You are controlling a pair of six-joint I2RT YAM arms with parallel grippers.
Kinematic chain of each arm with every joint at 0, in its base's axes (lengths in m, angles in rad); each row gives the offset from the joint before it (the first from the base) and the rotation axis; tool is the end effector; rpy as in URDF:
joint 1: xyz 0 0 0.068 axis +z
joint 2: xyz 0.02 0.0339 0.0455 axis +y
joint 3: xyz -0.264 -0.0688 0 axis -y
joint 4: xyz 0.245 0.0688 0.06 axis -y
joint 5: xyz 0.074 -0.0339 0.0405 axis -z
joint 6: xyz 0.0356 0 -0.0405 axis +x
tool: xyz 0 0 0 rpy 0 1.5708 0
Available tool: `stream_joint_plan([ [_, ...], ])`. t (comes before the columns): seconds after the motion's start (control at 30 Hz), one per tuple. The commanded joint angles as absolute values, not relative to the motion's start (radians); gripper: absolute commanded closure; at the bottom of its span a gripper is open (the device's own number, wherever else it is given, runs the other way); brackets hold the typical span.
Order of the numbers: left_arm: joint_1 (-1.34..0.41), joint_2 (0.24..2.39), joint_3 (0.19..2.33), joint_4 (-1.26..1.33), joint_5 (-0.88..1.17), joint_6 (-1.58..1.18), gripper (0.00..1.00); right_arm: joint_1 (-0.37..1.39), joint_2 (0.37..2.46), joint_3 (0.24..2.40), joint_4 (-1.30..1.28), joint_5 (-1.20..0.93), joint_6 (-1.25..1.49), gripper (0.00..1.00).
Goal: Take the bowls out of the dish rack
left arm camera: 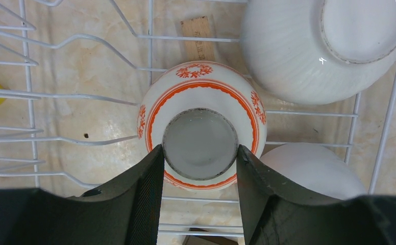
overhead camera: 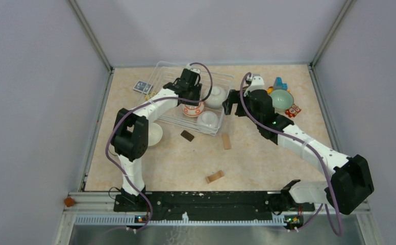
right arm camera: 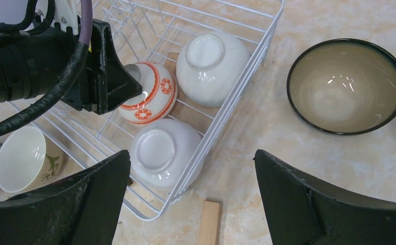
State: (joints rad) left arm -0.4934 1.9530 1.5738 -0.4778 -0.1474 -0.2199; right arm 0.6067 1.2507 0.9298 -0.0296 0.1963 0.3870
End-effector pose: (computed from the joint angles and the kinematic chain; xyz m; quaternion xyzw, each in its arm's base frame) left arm 0.3898 -0.2037 0.2409 0.1019 0.9292 -0.0570 0.3506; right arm 0.2427 0.1600 0.3064 -0.0336 0.8169 0.2012 0.5396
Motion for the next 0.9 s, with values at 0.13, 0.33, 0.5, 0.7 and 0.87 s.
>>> stream_joint_plan([
  [0.13,-0.479,1.845,1.514,-0.416,-0.087,-0.277,0.57,0.61,1.277,0.995,-0.031,0.158,0.409,0.1],
  [0.33,-0.448,1.793,1.438,-0.356,-0.038,-0.301,0.59,0.584,1.298,1.026,-0.049,0.093,0.444,0.1],
  [0.5,-0.413,1.744,1.364,-0.287,0.022,-0.328,0.6,0.55,1.309,1.038,-0.045,0.036,0.481,0.1],
  [0.7,-0.363,1.72,1.314,-0.241,0.156,-0.367,0.6,0.513,1.335,1.071,-0.035,-0.071,0.539,0.1],
  [0.87,-0.349,1.702,1.283,-0.215,0.186,-0.38,0.6,0.505,1.394,1.129,-0.039,-0.173,0.576,0.1],
])
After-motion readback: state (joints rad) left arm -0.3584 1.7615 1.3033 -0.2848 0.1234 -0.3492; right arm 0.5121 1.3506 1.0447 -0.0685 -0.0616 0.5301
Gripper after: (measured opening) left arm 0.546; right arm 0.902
